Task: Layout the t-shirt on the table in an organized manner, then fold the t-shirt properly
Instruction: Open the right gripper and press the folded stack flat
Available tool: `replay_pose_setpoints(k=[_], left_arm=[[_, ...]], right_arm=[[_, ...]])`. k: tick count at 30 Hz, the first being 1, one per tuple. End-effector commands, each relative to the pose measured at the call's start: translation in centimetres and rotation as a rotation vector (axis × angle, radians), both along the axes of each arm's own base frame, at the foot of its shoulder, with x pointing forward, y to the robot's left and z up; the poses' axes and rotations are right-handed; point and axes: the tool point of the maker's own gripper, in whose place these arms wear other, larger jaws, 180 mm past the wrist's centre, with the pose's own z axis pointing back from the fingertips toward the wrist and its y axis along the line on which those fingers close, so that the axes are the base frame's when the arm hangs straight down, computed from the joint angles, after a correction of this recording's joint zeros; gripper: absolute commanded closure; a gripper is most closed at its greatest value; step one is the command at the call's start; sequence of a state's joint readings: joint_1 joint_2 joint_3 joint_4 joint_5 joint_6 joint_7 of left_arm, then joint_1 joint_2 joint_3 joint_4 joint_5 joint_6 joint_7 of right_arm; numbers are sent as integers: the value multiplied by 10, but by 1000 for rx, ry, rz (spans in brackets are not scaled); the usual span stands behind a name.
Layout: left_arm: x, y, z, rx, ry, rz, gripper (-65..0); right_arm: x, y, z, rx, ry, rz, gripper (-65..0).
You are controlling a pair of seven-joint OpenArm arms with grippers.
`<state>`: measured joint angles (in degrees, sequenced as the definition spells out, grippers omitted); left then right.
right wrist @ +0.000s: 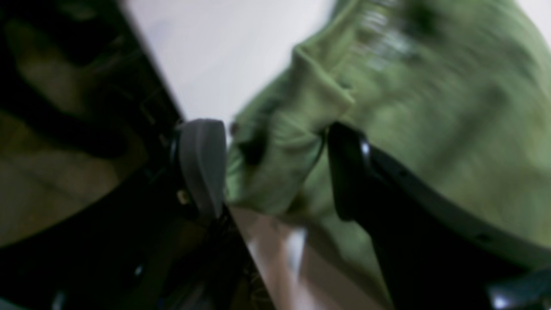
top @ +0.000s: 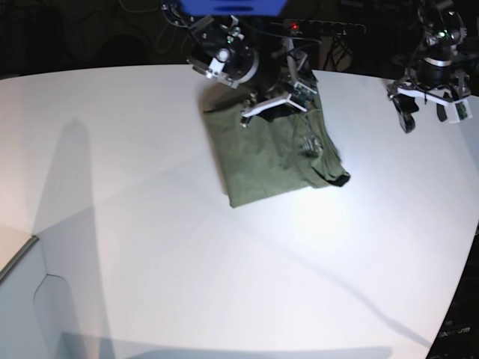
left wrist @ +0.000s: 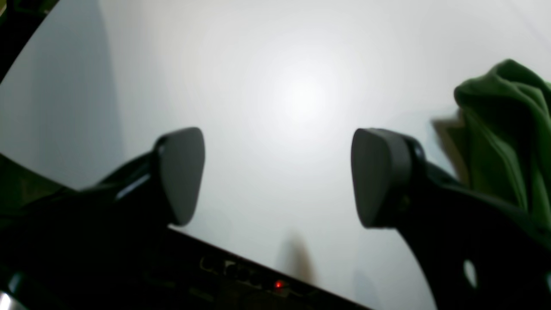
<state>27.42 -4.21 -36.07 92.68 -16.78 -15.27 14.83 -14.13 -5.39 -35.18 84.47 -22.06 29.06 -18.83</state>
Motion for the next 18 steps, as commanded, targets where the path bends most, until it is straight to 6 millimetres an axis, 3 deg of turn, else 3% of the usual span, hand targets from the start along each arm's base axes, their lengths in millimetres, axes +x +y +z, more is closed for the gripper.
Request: replay_pose_setpoints(k=[1, 6, 8, 12, 18], left_arm=[[1, 12, 15, 34, -43, 13, -513], [-3, 25, 19, 52, -46, 44, -513], [-3, 24, 19, 51, -46, 43, -513], [-3, 20, 18, 42, -47, 41, -513], [1, 12, 15, 30, -47, 21, -513]], right_arm=[[-7, 34, 22, 56, -40, 15, -373], [3, 30, 47, 83, -120, 23, -373], [19, 24, 54, 84, -153, -3, -373], [57, -9, 53, 53, -182, -119, -373], [103, -55, 76, 44, -264, -269, -373]])
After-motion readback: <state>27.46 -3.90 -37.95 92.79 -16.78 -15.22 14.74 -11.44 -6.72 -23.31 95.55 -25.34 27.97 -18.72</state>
